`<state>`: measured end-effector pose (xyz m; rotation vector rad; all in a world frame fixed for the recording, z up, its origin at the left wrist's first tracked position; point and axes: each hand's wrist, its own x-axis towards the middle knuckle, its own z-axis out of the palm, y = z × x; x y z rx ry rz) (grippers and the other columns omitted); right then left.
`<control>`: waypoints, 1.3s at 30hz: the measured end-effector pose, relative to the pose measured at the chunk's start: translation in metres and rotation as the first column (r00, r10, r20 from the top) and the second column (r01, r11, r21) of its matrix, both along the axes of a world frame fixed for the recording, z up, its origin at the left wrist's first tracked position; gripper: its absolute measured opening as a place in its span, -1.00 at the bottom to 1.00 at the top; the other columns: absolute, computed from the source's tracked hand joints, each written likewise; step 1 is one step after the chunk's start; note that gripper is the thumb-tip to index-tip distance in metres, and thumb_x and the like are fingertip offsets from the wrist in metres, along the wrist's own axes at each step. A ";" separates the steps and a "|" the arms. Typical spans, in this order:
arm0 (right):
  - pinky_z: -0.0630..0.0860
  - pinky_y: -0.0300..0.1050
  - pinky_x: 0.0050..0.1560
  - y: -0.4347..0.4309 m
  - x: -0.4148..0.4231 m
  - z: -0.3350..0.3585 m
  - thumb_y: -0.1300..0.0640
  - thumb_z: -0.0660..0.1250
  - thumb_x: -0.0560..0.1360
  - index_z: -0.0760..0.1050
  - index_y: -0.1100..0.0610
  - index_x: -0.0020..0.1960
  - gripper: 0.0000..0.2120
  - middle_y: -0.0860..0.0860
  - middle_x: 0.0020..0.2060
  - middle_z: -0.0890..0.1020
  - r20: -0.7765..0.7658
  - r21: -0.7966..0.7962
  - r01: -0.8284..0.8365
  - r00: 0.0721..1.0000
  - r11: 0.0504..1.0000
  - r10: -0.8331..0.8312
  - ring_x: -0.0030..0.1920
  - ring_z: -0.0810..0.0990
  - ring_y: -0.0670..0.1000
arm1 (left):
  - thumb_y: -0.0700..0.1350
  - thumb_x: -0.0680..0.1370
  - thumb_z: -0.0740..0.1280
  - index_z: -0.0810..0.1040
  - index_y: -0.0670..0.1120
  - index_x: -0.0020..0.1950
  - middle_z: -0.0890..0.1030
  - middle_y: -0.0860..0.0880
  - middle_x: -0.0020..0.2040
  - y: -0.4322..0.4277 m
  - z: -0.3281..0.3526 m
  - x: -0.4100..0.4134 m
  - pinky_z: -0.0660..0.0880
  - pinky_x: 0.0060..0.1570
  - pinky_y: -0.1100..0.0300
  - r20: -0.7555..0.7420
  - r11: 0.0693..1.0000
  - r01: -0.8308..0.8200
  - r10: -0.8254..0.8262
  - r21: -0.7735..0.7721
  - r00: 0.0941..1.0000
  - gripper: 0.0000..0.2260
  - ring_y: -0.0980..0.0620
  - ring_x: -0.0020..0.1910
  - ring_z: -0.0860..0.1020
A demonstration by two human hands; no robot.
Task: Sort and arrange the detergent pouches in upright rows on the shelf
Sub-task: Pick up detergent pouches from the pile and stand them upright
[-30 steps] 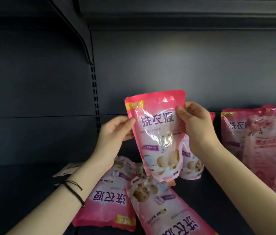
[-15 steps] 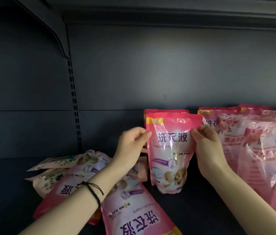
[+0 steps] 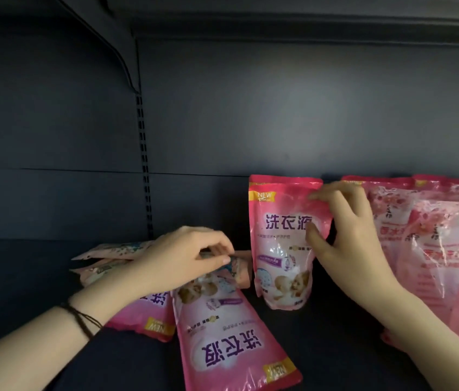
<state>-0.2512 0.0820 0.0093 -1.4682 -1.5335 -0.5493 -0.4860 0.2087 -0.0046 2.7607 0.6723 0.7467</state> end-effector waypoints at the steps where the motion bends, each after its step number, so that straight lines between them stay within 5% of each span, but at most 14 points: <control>1: 0.29 -0.14 0.21 -0.003 -0.003 -0.004 0.31 0.40 0.37 0.46 0.12 0.15 -0.62 0.02 0.16 0.38 0.059 -0.023 0.017 0.998 1.000 -0.015 0.21 0.32 0.06 | 0.19 0.50 0.25 0.54 0.22 0.10 0.55 0.32 0.01 -0.003 -0.002 -0.007 0.53 0.01 0.21 -0.085 0.998 -0.001 0.007 0.064 0.996 -0.79 0.32 0.00 0.53; 10: 0.14 0.27 0.37 -0.009 -0.018 -0.016 0.27 0.48 0.33 0.50 0.17 0.11 -0.63 0.21 0.39 0.30 0.219 -0.155 0.174 0.966 0.972 -0.138 0.47 0.08 0.22 | 0.08 0.55 0.31 0.53 0.16 0.17 0.56 0.19 0.07 -0.009 -0.018 -0.050 0.27 0.01 0.33 -0.305 0.932 0.087 0.027 0.353 0.952 -0.80 0.20 0.10 0.45; 13: 0.31 0.29 0.29 -0.017 -0.027 -0.020 0.26 0.47 0.34 0.50 0.17 0.10 -0.65 0.17 0.35 0.36 0.254 -0.183 0.159 0.961 0.970 -0.110 0.40 0.24 0.23 | 0.08 0.53 0.35 0.51 0.18 0.20 0.53 0.21 0.10 -0.012 -0.023 -0.061 0.32 0.08 0.33 -0.314 0.943 0.089 0.017 0.320 0.949 -0.75 0.23 0.13 0.43; 18: 0.55 0.03 0.03 -0.035 -0.050 -0.041 0.20 0.41 0.43 0.52 0.09 0.13 -0.72 0.02 0.20 0.47 0.282 -0.329 -0.043 0.949 0.943 0.141 0.16 0.50 0.08 | 0.05 0.47 0.43 0.49 0.16 0.23 0.48 0.21 0.22 -0.025 -0.048 -0.066 0.27 0.22 0.34 -0.333 0.960 0.169 -0.087 0.224 0.939 -0.65 0.25 0.23 0.37; 24: 0.51 -0.14 0.11 -0.040 -0.060 -0.065 0.02 0.35 0.49 0.48 -0.08 0.19 -0.73 -0.20 0.14 0.44 0.112 -0.560 -0.164 0.956 0.812 0.270 0.13 0.46 -0.19 | -0.12 0.46 0.46 0.60 0.06 0.12 0.57 0.13 0.21 -0.033 -0.070 -0.061 0.24 0.35 0.29 -0.202 0.932 0.231 -0.178 0.279 0.963 -0.74 0.19 0.26 0.45; 28: 0.45 -0.34 0.09 -0.045 -0.052 -0.067 0.10 0.37 0.50 0.53 -0.08 0.08 -0.83 -0.18 0.04 0.51 -0.090 -0.552 -0.253 0.965 0.795 0.245 0.07 0.52 -0.19 | -0.17 0.49 0.42 0.67 0.01 0.04 0.66 0.13 0.09 -0.030 -0.073 -0.055 0.40 0.24 0.34 -0.040 0.971 0.196 -0.193 0.139 0.980 -0.84 0.28 0.12 0.53; 31: 0.45 -0.36 0.03 -0.053 -0.039 -0.061 0.02 0.34 0.53 0.56 -0.08 0.00 -0.93 -0.16 -0.02 0.63 -0.296 -0.508 -0.369 0.923 0.779 0.245 0.03 0.57 -0.24 | -0.25 0.51 0.40 0.65 0.08 -0.02 0.65 0.25 -0.03 -0.029 -0.064 -0.042 0.49 0.06 0.39 0.164 0.992 0.128 -0.128 0.010 0.978 -0.78 0.36 -0.01 0.57; 35: 0.50 -0.14 0.18 -0.062 -0.022 -0.052 -0.24 0.37 0.42 0.52 0.02 0.19 -0.54 -0.03 0.09 0.64 -0.578 -0.400 -0.618 0.743 0.677 0.336 0.15 0.59 -0.03 | -0.24 0.52 0.37 0.62 0.09 -0.05 0.67 0.20 -0.10 -0.024 -0.045 -0.022 0.51 -0.06 0.37 0.433 0.977 0.135 -0.051 -0.166 0.900 -0.80 0.23 -0.04 0.62; 37: 0.54 -0.14 0.13 -0.059 -0.019 -0.048 -0.17 0.46 0.36 0.49 0.04 0.20 -0.50 0.01 0.06 0.65 -0.618 -0.336 -0.656 0.695 0.676 0.368 0.12 0.62 -0.02 | -0.19 0.52 0.38 0.63 0.03 -0.03 0.69 0.13 -0.08 -0.023 -0.036 -0.013 0.52 -0.06 0.35 0.565 0.941 0.174 0.021 -0.289 0.825 -0.87 0.19 -0.05 0.64; 39: 0.55 -0.12 0.04 -0.049 -0.020 -0.041 0.05 0.47 0.42 0.56 0.12 0.06 -0.73 0.03 -0.04 0.69 -0.651 -0.160 -0.598 0.662 0.785 0.371 0.03 0.66 -0.01 | -0.18 0.52 0.37 0.62 0.01 -0.02 0.70 0.08 -0.07 -0.022 -0.030 -0.003 0.55 -0.05 0.29 0.639 0.900 0.204 0.100 -0.384 0.763 -0.89 0.14 -0.04 0.65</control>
